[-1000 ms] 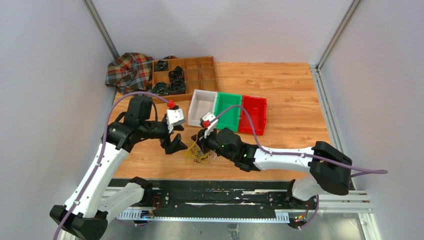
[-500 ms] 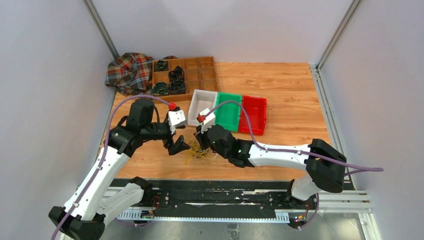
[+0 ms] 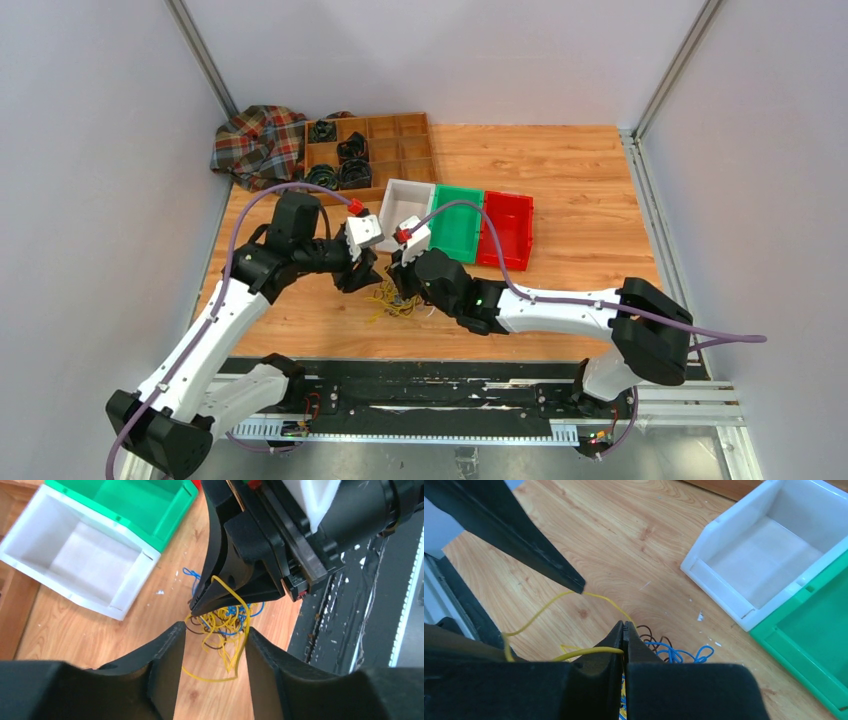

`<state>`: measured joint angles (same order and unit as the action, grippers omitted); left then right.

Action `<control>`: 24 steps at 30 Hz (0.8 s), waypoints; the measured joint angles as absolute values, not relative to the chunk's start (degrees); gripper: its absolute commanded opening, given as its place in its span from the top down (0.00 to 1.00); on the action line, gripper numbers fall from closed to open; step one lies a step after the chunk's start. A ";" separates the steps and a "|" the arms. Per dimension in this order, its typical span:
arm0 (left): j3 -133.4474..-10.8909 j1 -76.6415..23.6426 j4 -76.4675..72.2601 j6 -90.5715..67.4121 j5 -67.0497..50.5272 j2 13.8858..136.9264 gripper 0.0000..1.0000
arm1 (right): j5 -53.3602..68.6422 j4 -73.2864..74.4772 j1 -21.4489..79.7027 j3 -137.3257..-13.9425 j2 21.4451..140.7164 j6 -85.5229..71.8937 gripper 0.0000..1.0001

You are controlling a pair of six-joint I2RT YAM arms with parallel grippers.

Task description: Untangle the cables

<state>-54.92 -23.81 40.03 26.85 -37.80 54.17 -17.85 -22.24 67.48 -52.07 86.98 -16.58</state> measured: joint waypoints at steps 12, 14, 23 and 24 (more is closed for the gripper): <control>-57.98 -23.88 46.46 32.25 -36.25 56.66 0.99 | -10.20 -27.31 67.48 -51.29 87.02 -18.26 0.95; -58.61 -23.88 46.26 31.55 -35.07 56.27 0.99 | -10.04 -28.12 67.48 -50.48 87.02 -18.63 0.88; -69.21 -23.88 49.19 27.94 -37.23 52.36 1.00 | -10.66 -34.98 67.05 -46.70 87.26 -21.15 0.73; -70.57 -23.88 50.00 27.83 -37.85 52.25 1.00 | -10.46 -36.01 66.87 -46.76 87.57 -21.43 0.73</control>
<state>-70.57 -23.88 50.00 27.83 -37.85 52.25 -10.46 -36.01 66.87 -46.76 87.57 -21.43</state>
